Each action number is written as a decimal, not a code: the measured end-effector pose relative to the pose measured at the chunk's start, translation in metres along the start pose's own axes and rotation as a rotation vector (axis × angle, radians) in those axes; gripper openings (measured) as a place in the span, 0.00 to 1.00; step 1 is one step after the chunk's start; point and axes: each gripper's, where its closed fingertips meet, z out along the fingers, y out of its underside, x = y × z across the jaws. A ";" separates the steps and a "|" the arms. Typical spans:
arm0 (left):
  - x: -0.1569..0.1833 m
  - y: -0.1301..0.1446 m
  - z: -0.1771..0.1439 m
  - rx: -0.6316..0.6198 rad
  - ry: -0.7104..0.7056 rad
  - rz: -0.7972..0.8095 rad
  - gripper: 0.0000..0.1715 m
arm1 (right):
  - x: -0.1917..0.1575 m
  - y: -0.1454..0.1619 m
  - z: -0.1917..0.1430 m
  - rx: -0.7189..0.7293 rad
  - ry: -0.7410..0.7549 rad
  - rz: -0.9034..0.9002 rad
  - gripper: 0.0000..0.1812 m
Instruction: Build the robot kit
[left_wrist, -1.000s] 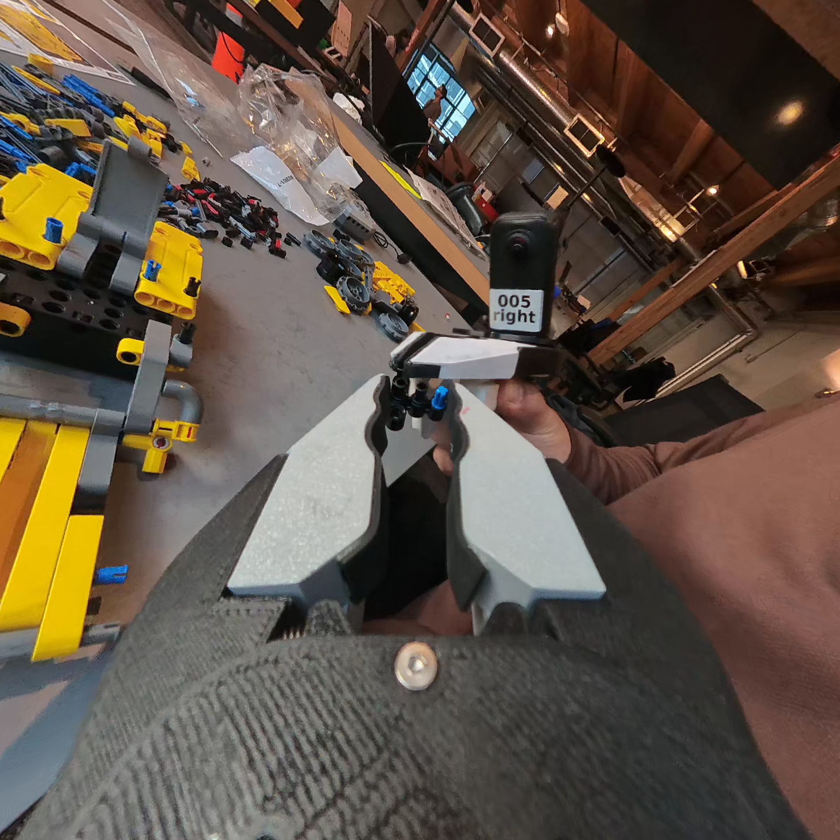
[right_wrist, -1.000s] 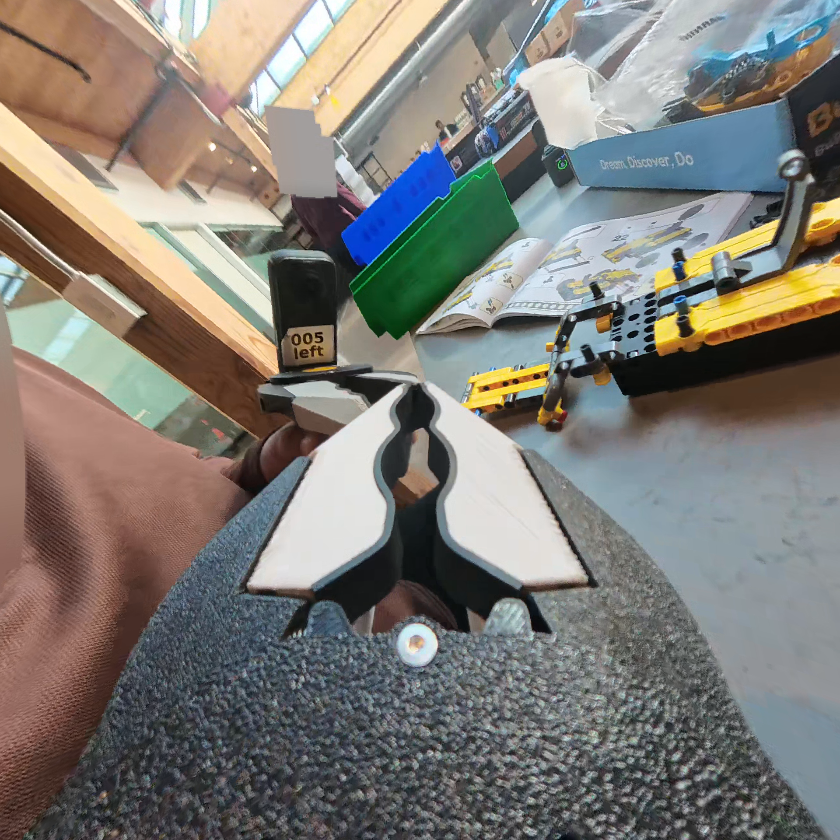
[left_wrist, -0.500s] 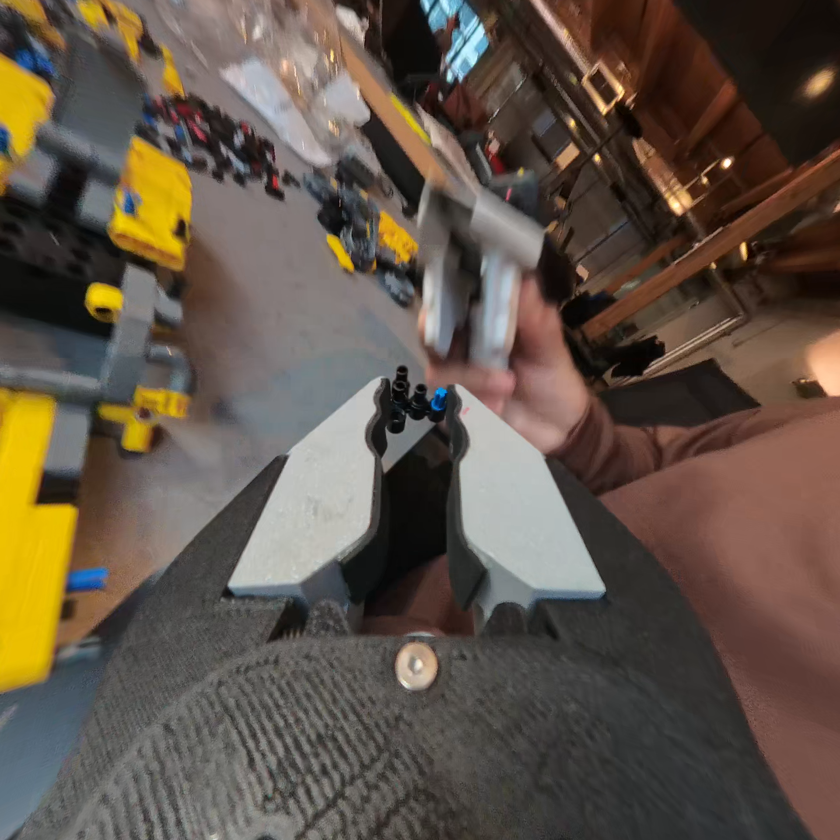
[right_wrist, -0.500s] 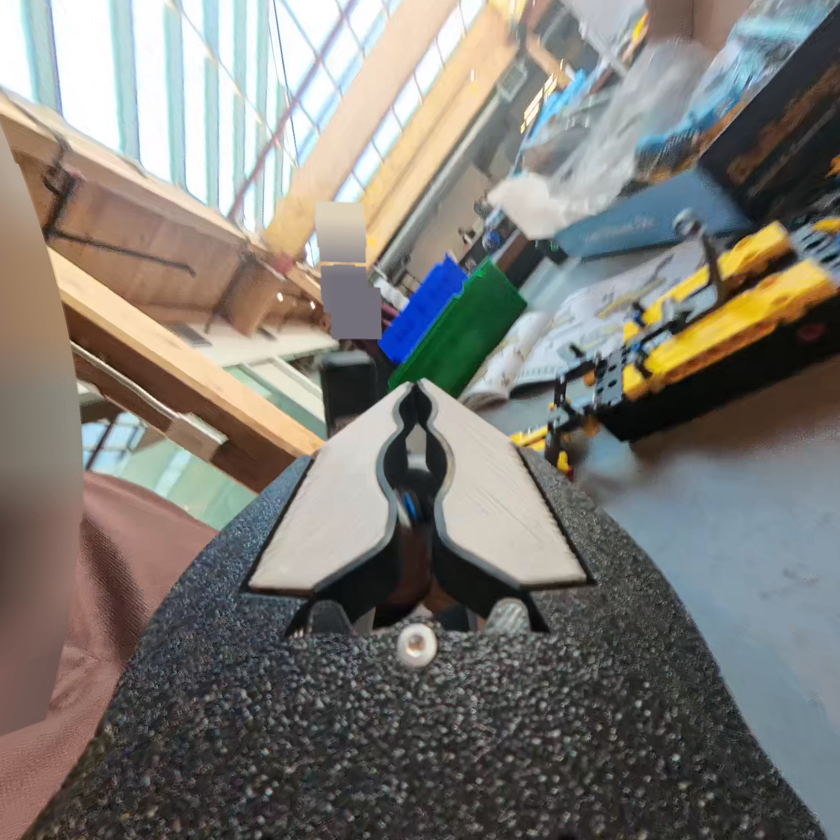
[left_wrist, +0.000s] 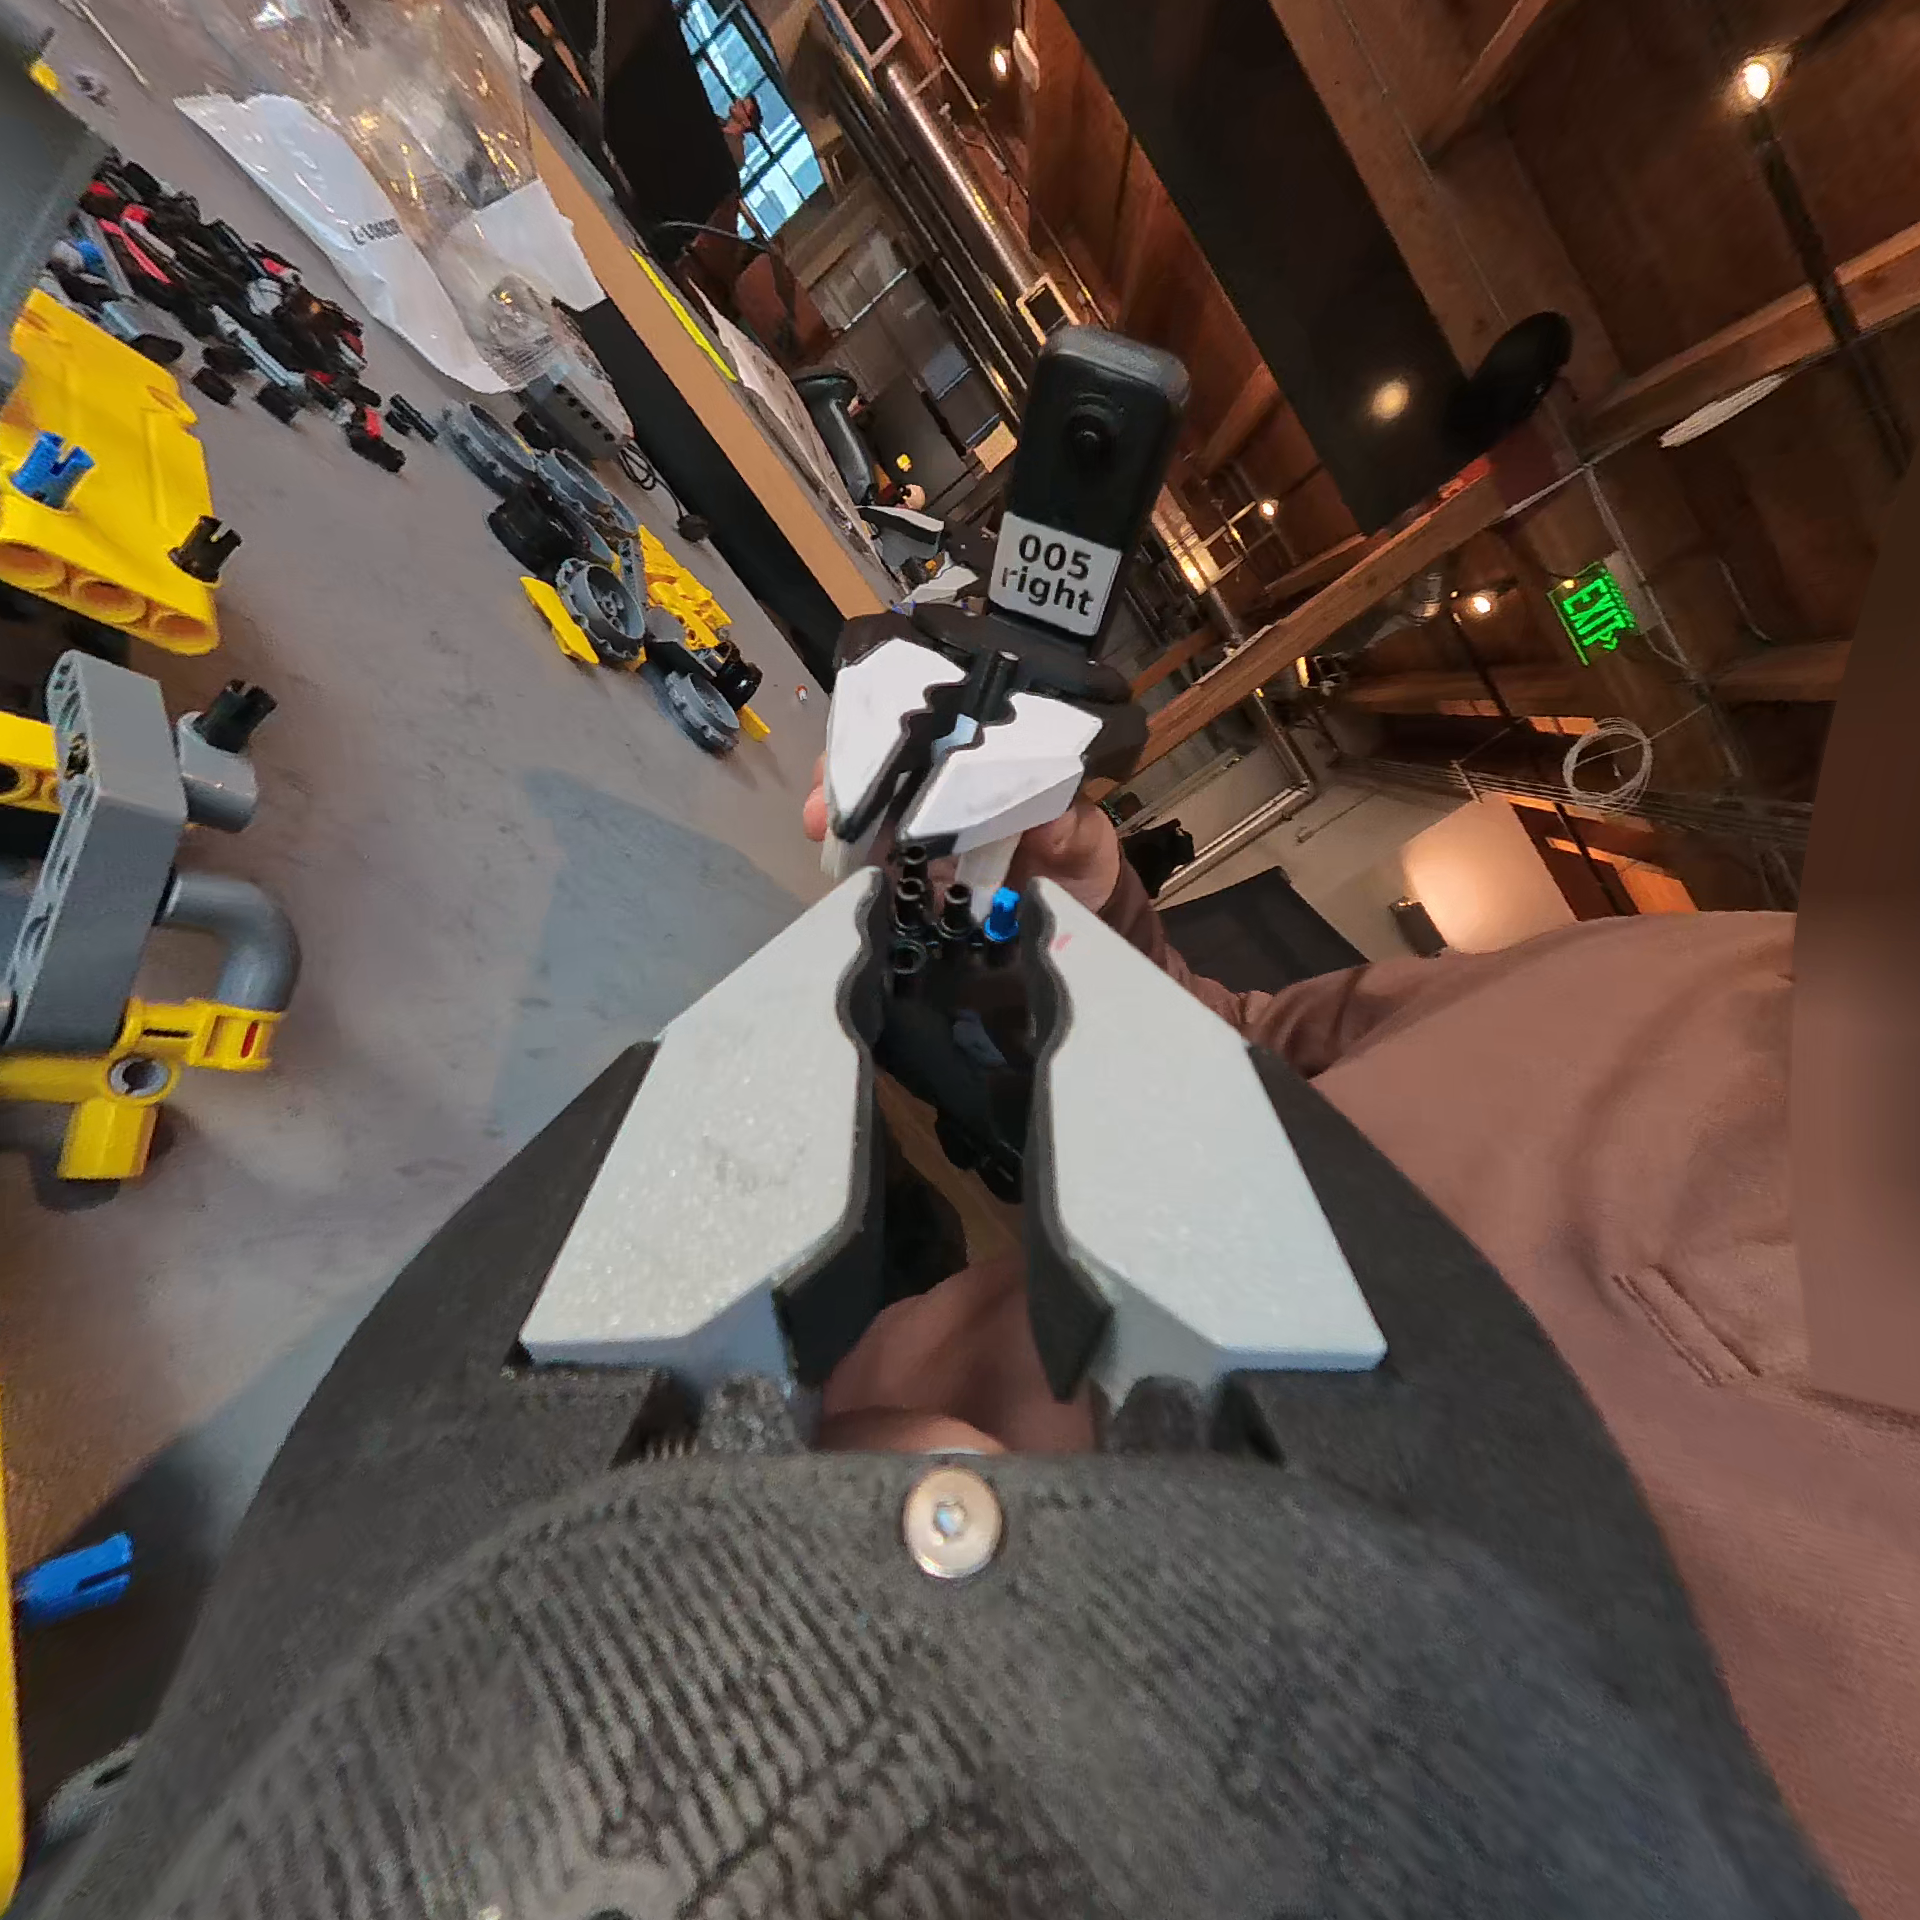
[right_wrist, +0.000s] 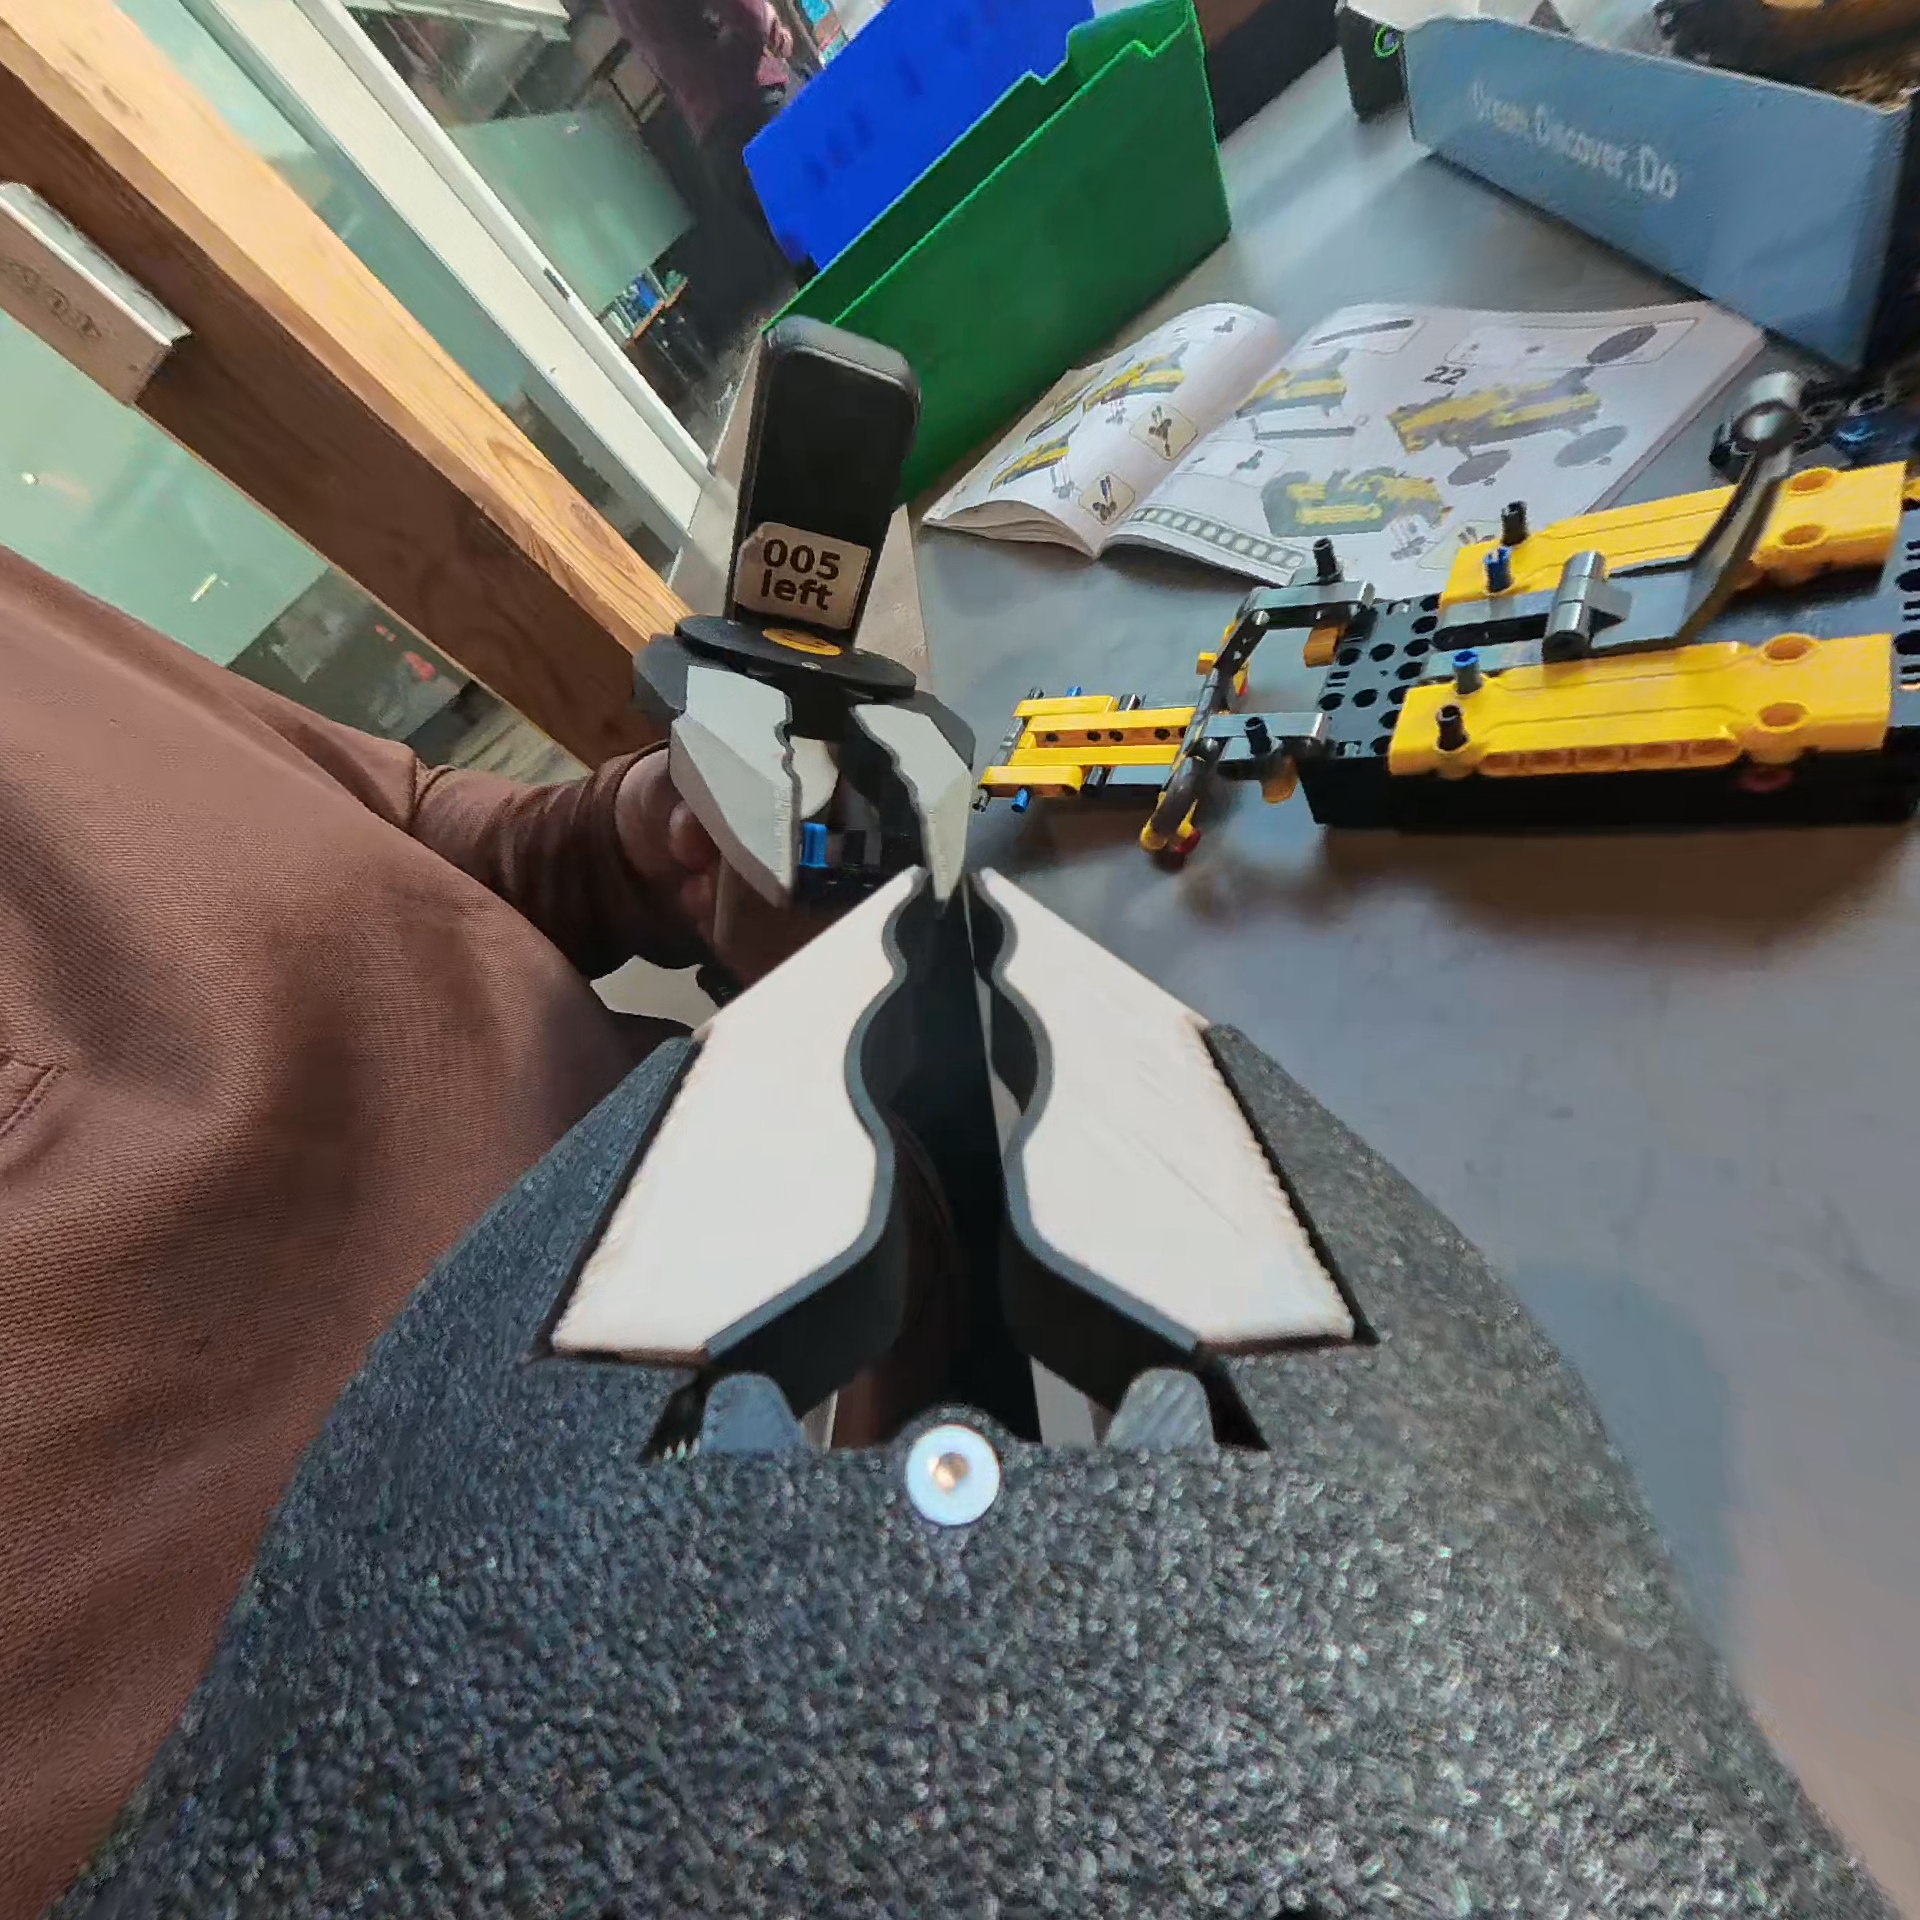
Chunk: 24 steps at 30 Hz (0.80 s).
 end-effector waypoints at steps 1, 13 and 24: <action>0.001 -0.001 0.000 0.000 0.006 0.002 0.13 | 0.000 -0.001 -0.002 0.006 0.000 -0.002 0.02; -0.006 0.009 0.011 -0.101 -0.113 0.160 0.13 | -0.007 0.005 0.002 -0.098 -0.008 -0.109 0.01; -0.032 0.014 0.014 -0.029 -0.309 0.184 0.13 | 0.017 -0.004 0.007 0.066 0.164 -0.179 0.00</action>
